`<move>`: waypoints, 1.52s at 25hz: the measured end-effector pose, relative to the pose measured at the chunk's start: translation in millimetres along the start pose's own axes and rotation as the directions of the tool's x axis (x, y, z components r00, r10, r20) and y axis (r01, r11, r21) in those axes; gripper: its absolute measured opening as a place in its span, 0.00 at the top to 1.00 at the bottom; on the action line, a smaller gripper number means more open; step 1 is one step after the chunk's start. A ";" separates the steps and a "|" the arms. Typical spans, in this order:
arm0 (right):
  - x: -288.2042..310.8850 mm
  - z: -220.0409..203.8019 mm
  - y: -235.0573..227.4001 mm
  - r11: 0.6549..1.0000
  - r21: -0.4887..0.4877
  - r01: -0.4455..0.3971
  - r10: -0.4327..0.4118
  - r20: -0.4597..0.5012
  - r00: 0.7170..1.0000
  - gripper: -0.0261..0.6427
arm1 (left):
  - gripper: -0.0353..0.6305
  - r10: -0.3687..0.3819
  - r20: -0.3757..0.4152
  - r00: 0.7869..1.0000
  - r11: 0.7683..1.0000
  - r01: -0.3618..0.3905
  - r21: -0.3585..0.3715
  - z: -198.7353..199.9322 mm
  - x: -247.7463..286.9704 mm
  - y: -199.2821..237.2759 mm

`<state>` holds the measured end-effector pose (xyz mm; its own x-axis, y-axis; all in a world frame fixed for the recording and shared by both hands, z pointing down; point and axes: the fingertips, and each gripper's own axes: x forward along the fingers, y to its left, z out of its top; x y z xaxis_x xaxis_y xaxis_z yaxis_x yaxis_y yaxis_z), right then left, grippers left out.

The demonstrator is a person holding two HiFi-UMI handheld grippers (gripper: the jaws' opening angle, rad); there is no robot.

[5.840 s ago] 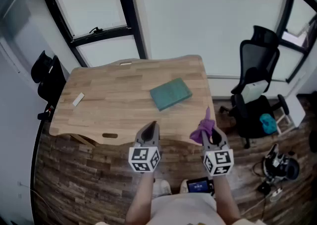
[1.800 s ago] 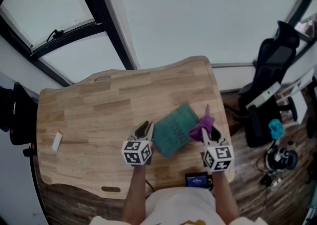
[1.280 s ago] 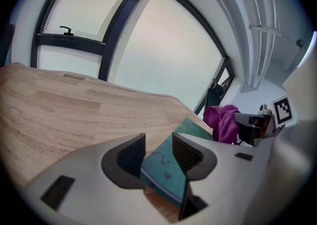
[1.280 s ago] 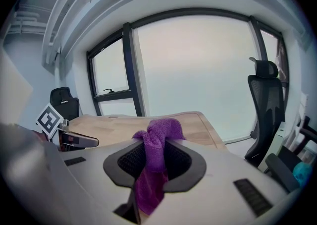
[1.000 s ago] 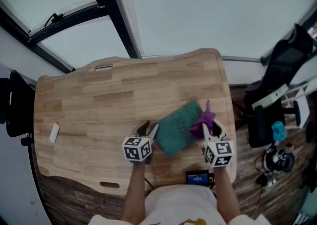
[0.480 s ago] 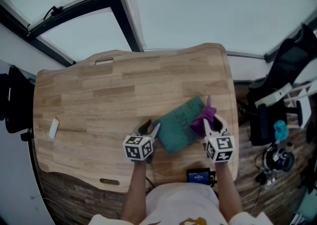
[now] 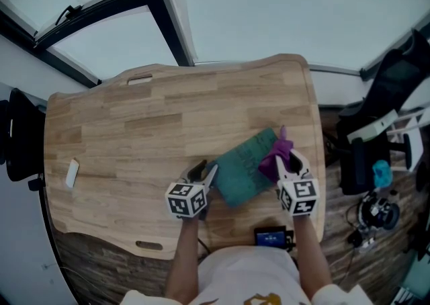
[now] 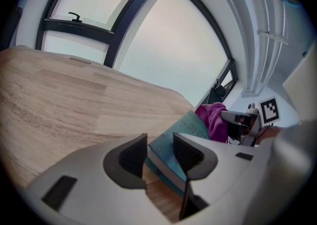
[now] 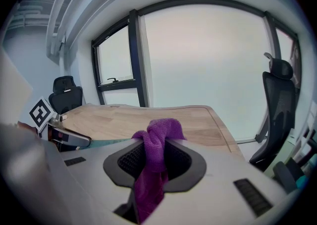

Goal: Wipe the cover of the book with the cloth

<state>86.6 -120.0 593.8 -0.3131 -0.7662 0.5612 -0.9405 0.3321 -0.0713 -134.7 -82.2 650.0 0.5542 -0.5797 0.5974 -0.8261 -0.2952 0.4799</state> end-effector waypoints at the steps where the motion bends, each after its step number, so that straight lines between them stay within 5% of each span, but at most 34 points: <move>1: 1.9 0.5 0.8 1.000 -0.003 -0.003 0.003 -0.002 1.000 0.85 | 0.70 -0.007 0.001 1.000 1.000 0.007 -0.006 -0.1 0.1 0.0; 22: 44.4 16.3 13.5 0.997 -0.069 -0.037 0.035 -0.033 0.999 0.85 | 0.72 -0.052 -0.029 0.998 0.998 0.051 -0.040 0.9 2.9 -2.4; 38: 65.7 4.6 21.0 0.991 -0.112 -0.076 0.056 -0.179 0.982 0.85 | 0.72 -0.053 -0.030 0.998 0.998 0.052 -0.042 0.3 3.3 -1.0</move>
<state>45.7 -165.9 625.4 -0.3362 -0.6355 0.6951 -0.8931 0.4493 -0.0213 -132.1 -84.1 651.3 0.5998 -0.5403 0.5902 -0.7915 -0.2927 0.5365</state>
